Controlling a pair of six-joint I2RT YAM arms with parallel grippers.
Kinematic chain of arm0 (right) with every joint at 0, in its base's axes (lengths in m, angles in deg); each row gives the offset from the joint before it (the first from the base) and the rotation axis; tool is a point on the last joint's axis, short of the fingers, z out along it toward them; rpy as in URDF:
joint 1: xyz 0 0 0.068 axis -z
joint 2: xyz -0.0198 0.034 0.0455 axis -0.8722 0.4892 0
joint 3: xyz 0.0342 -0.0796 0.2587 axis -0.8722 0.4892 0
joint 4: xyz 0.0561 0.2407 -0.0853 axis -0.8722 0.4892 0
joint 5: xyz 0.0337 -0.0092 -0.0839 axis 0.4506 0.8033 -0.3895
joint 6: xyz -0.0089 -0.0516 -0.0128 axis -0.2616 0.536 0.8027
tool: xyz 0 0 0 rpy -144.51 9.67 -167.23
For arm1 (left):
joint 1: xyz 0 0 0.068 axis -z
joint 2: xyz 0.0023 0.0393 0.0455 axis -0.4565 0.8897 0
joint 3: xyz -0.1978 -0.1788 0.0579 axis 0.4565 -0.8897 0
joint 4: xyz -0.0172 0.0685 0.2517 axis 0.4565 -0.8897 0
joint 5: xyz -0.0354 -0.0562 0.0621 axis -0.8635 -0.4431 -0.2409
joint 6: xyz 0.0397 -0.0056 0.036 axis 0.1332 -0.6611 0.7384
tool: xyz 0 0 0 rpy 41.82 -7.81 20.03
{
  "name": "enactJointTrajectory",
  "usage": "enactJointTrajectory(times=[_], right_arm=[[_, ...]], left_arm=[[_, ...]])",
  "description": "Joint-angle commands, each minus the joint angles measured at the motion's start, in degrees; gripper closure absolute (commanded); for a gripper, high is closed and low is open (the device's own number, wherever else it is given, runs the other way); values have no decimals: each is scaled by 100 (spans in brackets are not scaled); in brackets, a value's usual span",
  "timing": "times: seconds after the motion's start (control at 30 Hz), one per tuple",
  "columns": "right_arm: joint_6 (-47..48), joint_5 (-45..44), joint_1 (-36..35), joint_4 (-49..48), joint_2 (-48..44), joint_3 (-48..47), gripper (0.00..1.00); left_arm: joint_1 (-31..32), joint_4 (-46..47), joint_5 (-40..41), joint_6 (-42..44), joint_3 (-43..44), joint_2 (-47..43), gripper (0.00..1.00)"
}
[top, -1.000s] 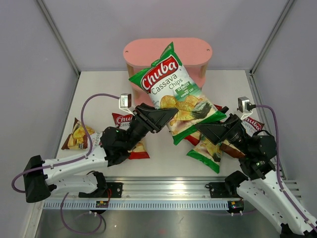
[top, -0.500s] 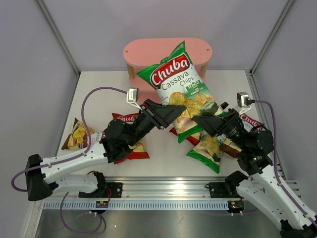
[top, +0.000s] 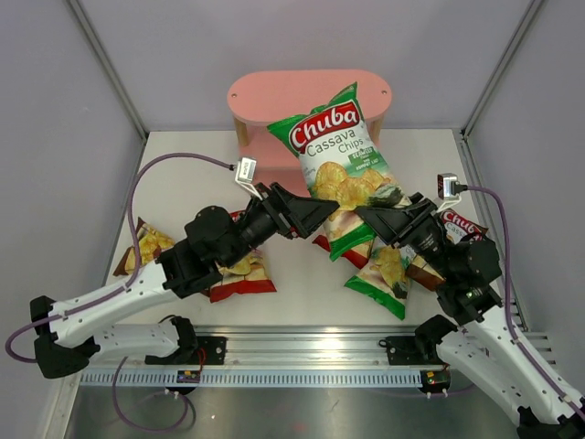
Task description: Place and organize the chips bags onto the shelf
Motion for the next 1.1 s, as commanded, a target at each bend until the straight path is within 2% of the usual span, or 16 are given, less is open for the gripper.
enactJointTrajectory(times=[0.0, 0.07, 0.17, 0.3, 0.5, 0.7, 0.83, 0.97, 1.07], right_arm=[[34, -833, -29, -51, 60, -51, 73], [60, -1018, -29, -95, 209, -113, 73], [95, -1168, -29, -104, 455, -297, 74], [43, -1317, -29, -253, 859, -639, 74], [-28, -1371, -29, -596, 1922, -1508, 76], [-213, -2274, -274, -755, 3082, -2334, 77], [148, -3327, -723, -369, 3968, -3126, 76], [-124, -3488, -819, -132, 4787, -3900, 76], [-211, -3787, -986, 299, 5297, -4558, 76]], left_arm=[[-145, -1685, 1108, 149, 183, -327, 5], [-198, -1908, 1330, 131, 17, -729, 1], [-215, -2277, 1673, 227, -344, -1362, 1], [-224, -3416, 2340, 402, -485, -2039, 1], [-224, -5333, 2895, 1000, 15, -2445, 1], [-224, -6266, 3254, 1667, 524, -2630, 1], [-224, -6094, 3528, 2213, 333, -2736, 1], [-224, -5496, 3975, 2468, -177, -2833, 1], [-233, -5512, 3977, 2434, -239, -2789, 1]])
